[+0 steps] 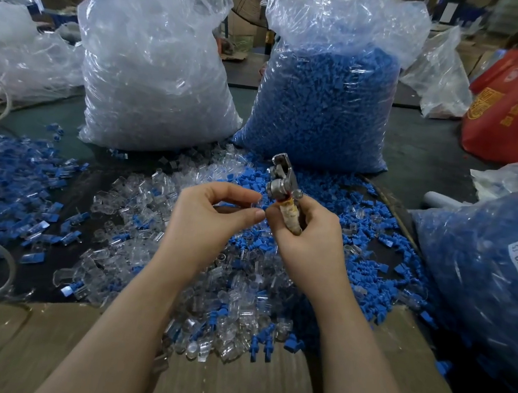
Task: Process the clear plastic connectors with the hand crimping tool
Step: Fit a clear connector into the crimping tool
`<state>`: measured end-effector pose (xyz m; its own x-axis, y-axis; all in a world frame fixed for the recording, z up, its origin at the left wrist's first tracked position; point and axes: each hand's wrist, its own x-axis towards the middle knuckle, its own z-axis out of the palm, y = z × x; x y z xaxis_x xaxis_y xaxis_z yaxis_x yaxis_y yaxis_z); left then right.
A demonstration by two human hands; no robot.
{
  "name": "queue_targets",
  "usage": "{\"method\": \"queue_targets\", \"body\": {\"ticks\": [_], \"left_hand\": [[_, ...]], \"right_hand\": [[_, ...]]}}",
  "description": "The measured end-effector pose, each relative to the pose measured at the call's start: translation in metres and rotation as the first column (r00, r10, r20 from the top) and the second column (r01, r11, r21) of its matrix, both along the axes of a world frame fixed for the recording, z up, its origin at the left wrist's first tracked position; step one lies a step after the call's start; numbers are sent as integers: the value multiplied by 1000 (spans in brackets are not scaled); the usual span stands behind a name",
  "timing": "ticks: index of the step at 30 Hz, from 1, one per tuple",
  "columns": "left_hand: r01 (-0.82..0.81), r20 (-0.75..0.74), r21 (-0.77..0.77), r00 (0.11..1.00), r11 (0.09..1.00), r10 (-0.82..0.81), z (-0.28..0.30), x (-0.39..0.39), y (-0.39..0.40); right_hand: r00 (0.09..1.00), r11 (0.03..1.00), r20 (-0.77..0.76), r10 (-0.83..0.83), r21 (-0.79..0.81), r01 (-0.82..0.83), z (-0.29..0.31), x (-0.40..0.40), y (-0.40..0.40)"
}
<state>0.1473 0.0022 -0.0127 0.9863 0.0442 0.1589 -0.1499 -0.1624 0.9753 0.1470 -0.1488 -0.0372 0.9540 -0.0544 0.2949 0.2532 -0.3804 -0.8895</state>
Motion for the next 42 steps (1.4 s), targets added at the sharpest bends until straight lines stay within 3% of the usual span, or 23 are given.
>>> {"method": "queue_targets", "body": {"ticks": [6, 13, 16, 27, 42], "left_hand": [[22, 1, -32, 1000, 999, -22, -2, 1, 0], [5, -71, -298, 997, 954, -28, -4, 4, 2], [18, -48, -343, 998, 939, -36, -3, 4, 3], [55, 96, -320, 995, 946, -25, -3, 6, 7], [113, 159, -258, 985, 960, -73, -1, 6, 7]], "right_hand": [[1000, 1000, 8, 8, 20, -8, 1, -1, 0], [998, 999, 17, -54, -8, 54, 0, -1, -5], [999, 999, 17, -34, -16, 34, 0, 0, -7], [999, 974, -18, 37, -225, -40, -2, -2, -8], [998, 947, -34, 57, -315, -65, -3, -2, -8]]}}
